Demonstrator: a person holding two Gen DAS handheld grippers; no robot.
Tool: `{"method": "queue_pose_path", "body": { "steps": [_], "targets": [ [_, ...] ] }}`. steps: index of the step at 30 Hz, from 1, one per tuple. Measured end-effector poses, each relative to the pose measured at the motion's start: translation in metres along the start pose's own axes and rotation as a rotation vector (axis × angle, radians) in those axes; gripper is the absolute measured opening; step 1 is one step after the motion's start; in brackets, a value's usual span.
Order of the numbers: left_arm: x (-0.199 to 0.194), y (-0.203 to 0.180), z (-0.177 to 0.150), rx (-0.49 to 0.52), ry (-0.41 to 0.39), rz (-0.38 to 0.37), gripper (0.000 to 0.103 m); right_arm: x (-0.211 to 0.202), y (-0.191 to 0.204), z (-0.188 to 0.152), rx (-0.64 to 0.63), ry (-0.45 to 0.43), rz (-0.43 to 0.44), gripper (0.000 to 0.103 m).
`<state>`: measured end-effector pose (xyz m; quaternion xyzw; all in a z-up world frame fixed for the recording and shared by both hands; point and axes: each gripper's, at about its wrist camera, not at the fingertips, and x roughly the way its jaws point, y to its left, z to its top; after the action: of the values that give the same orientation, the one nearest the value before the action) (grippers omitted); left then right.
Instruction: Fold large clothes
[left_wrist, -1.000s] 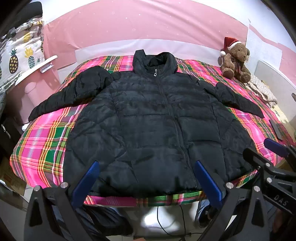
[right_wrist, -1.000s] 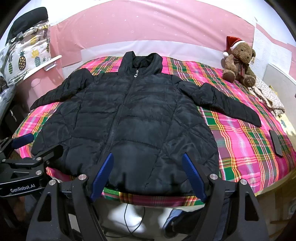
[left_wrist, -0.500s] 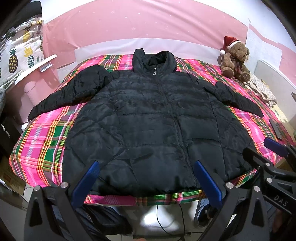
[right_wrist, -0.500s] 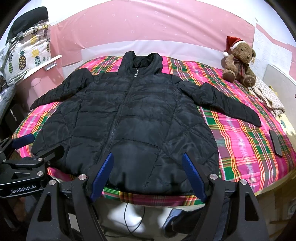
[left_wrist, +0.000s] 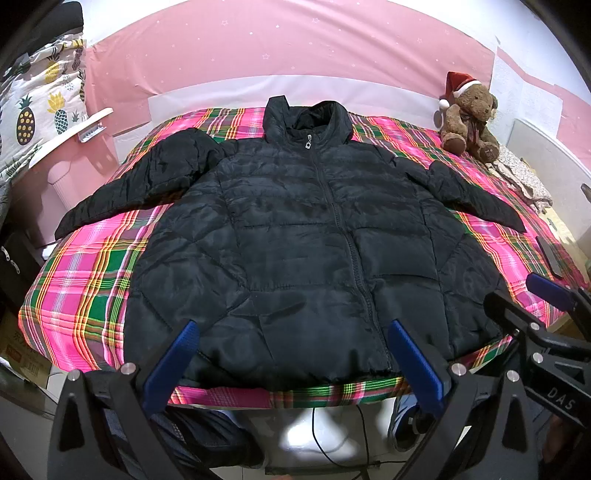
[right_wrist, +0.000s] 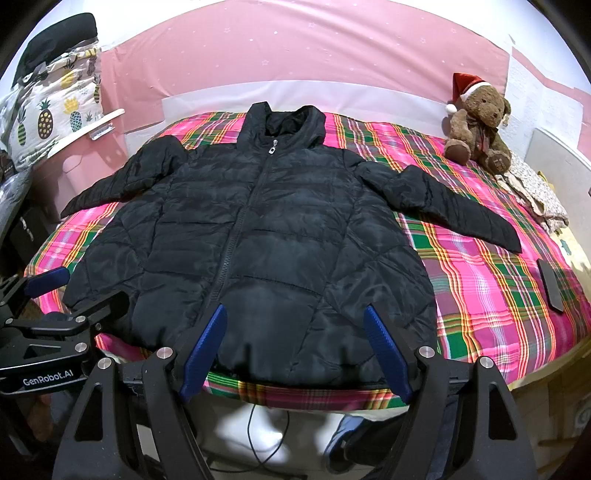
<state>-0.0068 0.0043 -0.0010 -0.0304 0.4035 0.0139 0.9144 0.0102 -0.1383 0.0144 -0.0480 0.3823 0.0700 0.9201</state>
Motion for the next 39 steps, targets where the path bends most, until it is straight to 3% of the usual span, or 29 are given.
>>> {"method": "queue_pose_path", "body": {
  "steps": [39],
  "targets": [
    [0.011,-0.003,-0.009,-0.001,0.028,-0.008,0.103,0.008,0.005,0.000,0.002,0.010,-0.003,0.076]
  ]
}}
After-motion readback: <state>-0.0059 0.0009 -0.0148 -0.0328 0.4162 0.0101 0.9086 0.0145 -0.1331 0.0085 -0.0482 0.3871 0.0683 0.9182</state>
